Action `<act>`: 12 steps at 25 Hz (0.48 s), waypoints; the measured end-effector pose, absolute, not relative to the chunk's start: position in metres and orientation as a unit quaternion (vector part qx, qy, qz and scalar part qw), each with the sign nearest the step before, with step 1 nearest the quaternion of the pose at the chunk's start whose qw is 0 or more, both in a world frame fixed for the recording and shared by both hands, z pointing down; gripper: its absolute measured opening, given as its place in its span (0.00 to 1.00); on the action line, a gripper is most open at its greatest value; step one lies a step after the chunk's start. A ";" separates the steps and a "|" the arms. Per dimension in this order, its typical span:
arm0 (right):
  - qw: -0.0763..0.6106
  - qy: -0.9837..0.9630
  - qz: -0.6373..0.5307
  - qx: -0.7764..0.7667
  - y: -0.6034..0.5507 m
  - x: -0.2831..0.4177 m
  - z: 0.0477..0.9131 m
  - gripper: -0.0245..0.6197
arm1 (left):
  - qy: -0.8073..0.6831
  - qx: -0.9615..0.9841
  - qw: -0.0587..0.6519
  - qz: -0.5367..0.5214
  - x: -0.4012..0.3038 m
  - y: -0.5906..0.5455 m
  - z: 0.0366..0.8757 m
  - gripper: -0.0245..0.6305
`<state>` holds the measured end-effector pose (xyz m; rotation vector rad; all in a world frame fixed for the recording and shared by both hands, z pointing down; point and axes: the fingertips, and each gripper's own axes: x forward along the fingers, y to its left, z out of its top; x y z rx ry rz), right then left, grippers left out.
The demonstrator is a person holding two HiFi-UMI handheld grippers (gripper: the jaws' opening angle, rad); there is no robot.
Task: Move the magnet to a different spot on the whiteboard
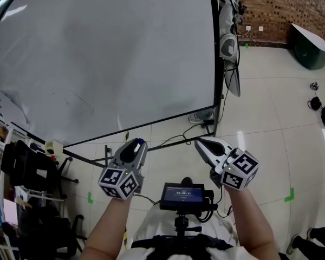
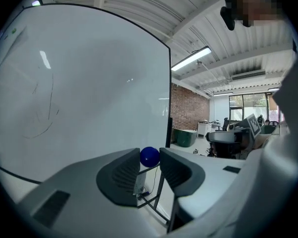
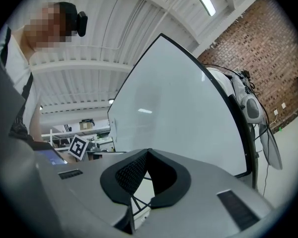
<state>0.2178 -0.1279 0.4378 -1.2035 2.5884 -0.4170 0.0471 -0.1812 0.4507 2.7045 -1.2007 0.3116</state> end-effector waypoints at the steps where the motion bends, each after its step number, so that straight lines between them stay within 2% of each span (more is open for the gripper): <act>1: 0.129 0.891 -0.146 -0.411 -0.125 0.216 0.439 0.09 | -0.405 0.904 0.085 0.105 0.044 -0.177 0.452 0.28; 12: 0.139 0.908 -0.156 -0.363 -0.105 0.179 0.436 0.09 | -0.431 0.892 0.080 0.111 0.014 -0.135 0.446 0.28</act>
